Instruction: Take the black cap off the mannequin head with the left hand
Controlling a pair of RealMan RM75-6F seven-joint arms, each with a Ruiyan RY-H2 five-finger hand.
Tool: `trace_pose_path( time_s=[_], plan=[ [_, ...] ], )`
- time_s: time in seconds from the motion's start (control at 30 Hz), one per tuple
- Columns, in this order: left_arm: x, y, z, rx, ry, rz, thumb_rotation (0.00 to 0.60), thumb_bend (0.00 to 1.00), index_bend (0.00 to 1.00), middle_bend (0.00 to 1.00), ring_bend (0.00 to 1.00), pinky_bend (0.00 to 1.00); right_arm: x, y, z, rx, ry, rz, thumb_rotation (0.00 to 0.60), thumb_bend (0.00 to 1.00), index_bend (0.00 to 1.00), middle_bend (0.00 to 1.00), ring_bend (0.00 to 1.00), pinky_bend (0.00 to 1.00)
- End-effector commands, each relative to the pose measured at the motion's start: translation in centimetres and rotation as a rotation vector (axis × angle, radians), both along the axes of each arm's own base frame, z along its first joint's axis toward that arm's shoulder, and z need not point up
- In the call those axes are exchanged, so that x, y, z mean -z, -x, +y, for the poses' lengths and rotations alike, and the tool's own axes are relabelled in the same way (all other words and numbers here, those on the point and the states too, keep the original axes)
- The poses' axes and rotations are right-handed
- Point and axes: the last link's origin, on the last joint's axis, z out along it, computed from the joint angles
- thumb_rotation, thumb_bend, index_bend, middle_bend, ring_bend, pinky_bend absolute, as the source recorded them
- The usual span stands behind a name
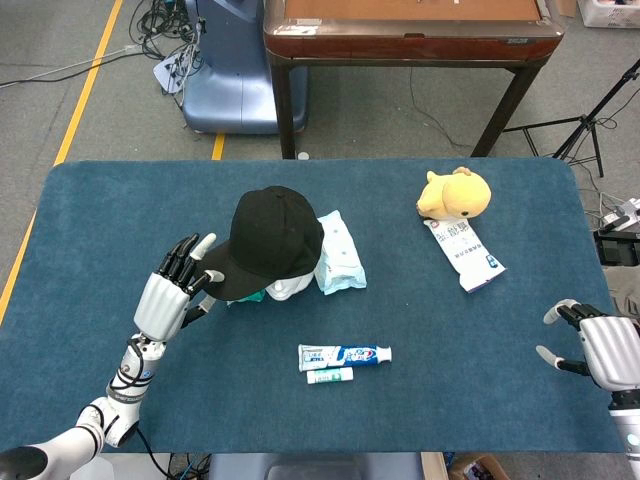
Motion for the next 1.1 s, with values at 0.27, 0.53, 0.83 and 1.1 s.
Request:
trace_pose_path(
  time_s=[0.27,0.53,0.83,1.1],
  plan=[
    [0.0,0.2,0.0,-0.007,0.017,-0.005,0.600,0.45,0.54,0.04,0.00,0.11,0.0,0.0,0.0,0.001,0.000,0.002,0.600,0.16,0.48,0.43,0.46,0.65],
    [-0.3,0.3,-0.1,-0.022,0.028,-0.046,0.600,0.44,0.59,0.04,0.00,0.11,0.1,0.0,-0.1,0.001,-0.002,0.003,0.600,0.16,0.48,0.43,0.46,0.65],
    [-1.0,-0.7,-0.3,-0.028,0.040,-0.086,0.600,0.43,0.64,0.04,0.00,0.11,0.2,0.0,0.0,-0.001,-0.004,0.006,0.600,0.16,0.48,0.43,0.46,0.65],
    [-1.6,-2.0,-0.2,-0.029,0.053,-0.122,0.600,0.43,0.65,0.04,0.00,0.11,0.4,0.0,-0.1,0.002,-0.011,0.011,0.600,0.16,0.48,0.43,0.46,0.65]
  ],
)
